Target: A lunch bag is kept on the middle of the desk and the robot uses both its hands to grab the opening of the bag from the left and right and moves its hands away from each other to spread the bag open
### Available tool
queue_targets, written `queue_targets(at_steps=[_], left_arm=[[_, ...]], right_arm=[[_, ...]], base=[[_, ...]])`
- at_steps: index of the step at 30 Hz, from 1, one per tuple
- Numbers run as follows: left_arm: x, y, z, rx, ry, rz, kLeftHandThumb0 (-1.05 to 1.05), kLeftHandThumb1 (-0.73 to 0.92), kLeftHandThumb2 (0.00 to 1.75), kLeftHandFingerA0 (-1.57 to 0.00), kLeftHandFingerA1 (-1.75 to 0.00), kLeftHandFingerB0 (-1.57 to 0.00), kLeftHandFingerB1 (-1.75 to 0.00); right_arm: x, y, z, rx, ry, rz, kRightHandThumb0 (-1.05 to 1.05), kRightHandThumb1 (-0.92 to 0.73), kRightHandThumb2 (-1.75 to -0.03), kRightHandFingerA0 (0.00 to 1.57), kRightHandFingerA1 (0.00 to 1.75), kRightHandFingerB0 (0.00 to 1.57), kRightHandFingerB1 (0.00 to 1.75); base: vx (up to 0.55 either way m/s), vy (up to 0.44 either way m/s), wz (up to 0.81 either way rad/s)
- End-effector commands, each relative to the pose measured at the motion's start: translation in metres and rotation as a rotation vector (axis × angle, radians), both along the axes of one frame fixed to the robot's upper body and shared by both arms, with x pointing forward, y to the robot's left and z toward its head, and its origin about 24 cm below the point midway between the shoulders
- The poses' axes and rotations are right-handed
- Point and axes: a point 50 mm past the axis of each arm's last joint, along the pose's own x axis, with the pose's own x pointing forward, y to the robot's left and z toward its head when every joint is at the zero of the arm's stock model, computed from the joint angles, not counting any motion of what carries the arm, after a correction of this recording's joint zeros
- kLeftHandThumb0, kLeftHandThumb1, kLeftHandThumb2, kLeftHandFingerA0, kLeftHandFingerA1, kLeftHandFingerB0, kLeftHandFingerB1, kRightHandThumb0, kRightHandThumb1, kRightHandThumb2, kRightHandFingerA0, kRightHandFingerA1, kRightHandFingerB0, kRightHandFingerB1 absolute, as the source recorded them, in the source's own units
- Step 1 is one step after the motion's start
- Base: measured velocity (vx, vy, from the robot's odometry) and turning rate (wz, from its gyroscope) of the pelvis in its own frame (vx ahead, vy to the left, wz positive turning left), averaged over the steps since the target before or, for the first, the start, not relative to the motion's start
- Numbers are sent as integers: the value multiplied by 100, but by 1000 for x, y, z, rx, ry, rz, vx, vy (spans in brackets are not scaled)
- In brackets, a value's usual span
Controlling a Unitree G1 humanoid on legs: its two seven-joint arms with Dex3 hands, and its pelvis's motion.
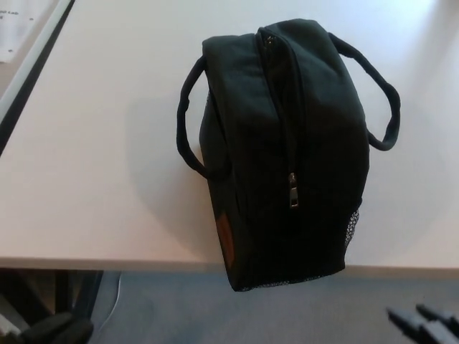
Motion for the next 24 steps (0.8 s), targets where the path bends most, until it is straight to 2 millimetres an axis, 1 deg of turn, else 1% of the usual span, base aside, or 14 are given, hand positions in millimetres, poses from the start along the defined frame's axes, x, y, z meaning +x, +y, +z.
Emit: queue_targets(at_steps=[1, 8, 9, 10, 11, 12, 13, 14, 15, 17, 18, 19, 21, 24], left_arm=[[-34, 10, 7, -330, 347, 197, 4, 69, 60, -29, -37, -15, -29], [-35, 9, 0, -305, 361, 167, 4, 67, 61, -28, -37, -14, -29], [-34, 10, 0, -307, 367, 171, 4, 67, 61, -27, -37, -14, -29], [-34, 11, -1, -309, 371, 180, 4, 68, 61, -29, -38, -14, -28], [-33, 13, -2, -311, 372, 188, 4, 68, 61, -29, -38, -14, -28], [-32, 14, -2, -317, 381, 199, 6, 68, 61, -30, -37, -14, -28], [-32, 15, -2, -321, 382, 198, 5, 70, 61, -30, -38, -13, -28], [-31, 16, -2, -326, 382, 196, 5, 70, 61, -30, -38, -13, -28], [-31, 17, -1, -341, 390, 206, 4, 70, 61, -29, -38, -13, -28], [-30, 12, -3, -355, 382, 202, 4, 70, 61, -29, -38, -13, -28], [-29, 12, -4, -359, 373, 199, 6, 70, 61, -29, -39, -13, -28], [-29, 12, -3, -362, 376, 201, 2, 71, 61, -30, -39, -13, -28], [-28, 12, -2, -361, 374, 205, 1, 71, 61, -32, -39, -13, -28], [-27, 14, -3, -360, 361, 201, 1, 48, 92, -25, -54, -4, -45]], right_arm=[[-54, 25, -38, 138, 248, -35, -31, -62, -110, 0, 49, 0, 49], [-50, 19, -40, 144, 290, -61, -32, -61, -110, 1, 51, 0, 49], [-49, 19, -41, 143, 296, -65, -52, -75, -62, 11, 33, 9, 25], [-49, 18, -41, 142, 298, -71, -32, -61, -110, 1, 51, 0, 49], [-49, 18, -41, 141, 299, -76, -32, -61, -110, 1, 51, 0, 49], [-48, 18, -41, 143, 305, -76, -50, -72, -64, 11, 32, 11, 22], [-48, 18, -41, 150, 315, -77, -47, -51, -94, 0, 46, 0, 40], [-49, 18, -41, 157, 328, -79, -47, -51, -94, 0, 46, 0, 40], [-49, 18, -42, 144, 327, -70, -52, -74, -63, 9, 32, 8, 25], [-45, 12, -38, 135, 321, -69, -52, -74, -63, 8, 32, 8, 25], [-45, 11, -38, 146, 316, -66, -46, -50, -94, 0, 46, 0, 41], [-45, 11, -38, 142, 322, -70, -52, -73, -62, 9, 32, 8, 26], [-45, 11, -39, 142, 326, -78, -51, -71, -64, 9, 31, 9, 22], [-45, 11, -39, 141, 326, -74, -51, -73, -62, 9, 31, 7, 25]], base=[[0, 0, 0], [0, 0, 0], [0, 0, 0], [0, 0, 0], [0, 0, 0], [0, 0, 0], [0, 0, 0], [0, 0, 0], [0, 0, 0], [0, 0, 0], [0, 0, 0], [0, 0, 0], [0, 0, 0], [0, 0, 0]])
